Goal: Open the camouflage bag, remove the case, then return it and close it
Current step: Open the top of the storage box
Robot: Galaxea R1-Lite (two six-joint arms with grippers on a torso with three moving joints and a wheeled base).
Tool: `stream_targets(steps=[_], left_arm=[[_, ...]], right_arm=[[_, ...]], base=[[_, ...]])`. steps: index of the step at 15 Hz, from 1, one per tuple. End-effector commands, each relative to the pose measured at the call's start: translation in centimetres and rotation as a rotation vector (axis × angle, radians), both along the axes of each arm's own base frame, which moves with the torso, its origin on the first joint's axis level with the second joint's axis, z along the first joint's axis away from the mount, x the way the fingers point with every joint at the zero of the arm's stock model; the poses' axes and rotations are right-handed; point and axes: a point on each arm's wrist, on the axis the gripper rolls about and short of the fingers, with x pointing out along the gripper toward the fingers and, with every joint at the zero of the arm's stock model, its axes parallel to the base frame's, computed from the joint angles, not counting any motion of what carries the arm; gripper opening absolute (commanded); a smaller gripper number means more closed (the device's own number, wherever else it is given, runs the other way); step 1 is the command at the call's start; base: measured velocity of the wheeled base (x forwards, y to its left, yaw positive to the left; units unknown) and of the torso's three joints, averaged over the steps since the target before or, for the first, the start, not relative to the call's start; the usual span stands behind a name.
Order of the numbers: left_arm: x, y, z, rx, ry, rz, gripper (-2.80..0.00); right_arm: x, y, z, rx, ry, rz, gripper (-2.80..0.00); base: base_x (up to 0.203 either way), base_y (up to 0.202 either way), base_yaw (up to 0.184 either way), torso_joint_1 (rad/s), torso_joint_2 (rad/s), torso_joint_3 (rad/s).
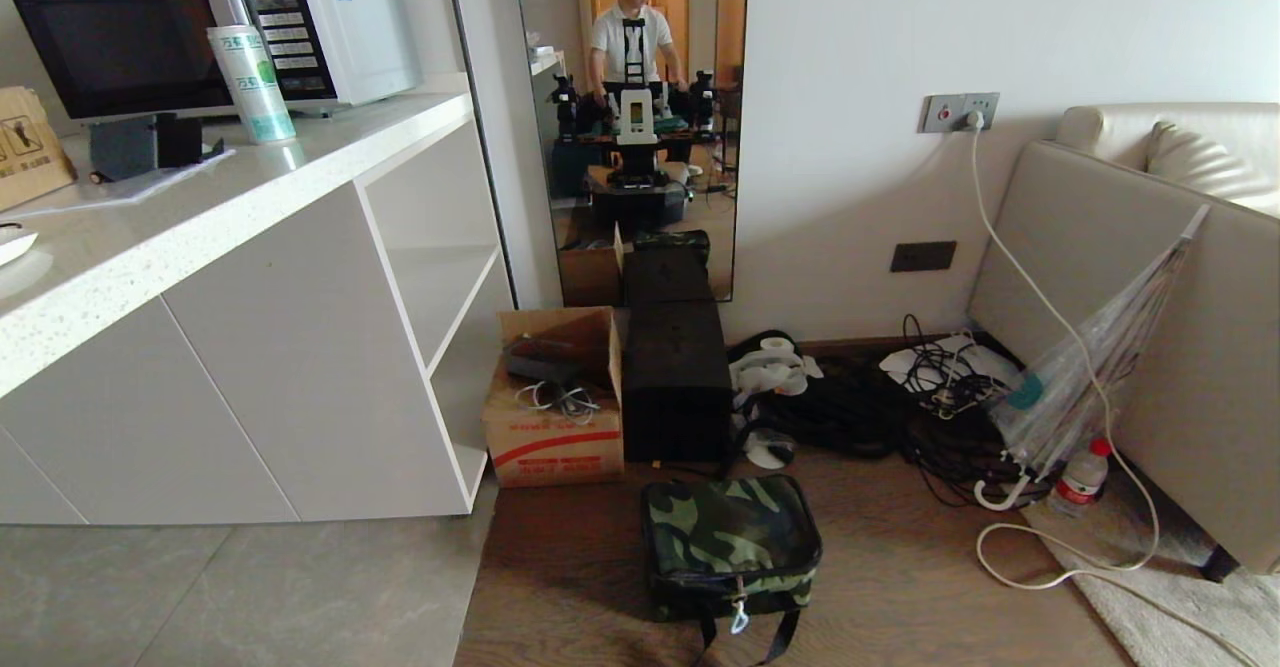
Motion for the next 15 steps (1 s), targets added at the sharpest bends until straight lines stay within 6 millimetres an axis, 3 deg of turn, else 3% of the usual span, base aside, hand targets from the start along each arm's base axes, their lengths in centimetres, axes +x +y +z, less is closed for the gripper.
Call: stream_targets(steps=[1, 10, 15], left_arm=[[0.07, 0.0, -0.24, 0.001, 0.008, 0.0, -2.8], [0.07, 0.0, -0.24, -0.001, 0.008, 0.0, -2.8], [0.07, 0.0, -0.24, -0.002, 0.008, 0.0, -2.8]], right_arm=[[0.01, 0.0, 0.01, 0.001, 0.0, 0.001, -2.8], [0.01, 0.0, 0.01, 0.001, 0.0, 0.001, -2.8], [0.01, 0.0, 0.01, 0.001, 0.0, 0.001, -2.8]], base=[[0.0, 0.0, 0.0, 0.0, 0.0, 0.0], [0.0, 0.0, 0.0, 0.0, 0.0, -0.003], [0.0, 0.0, 0.0, 0.004, 0.0, -0.161]])
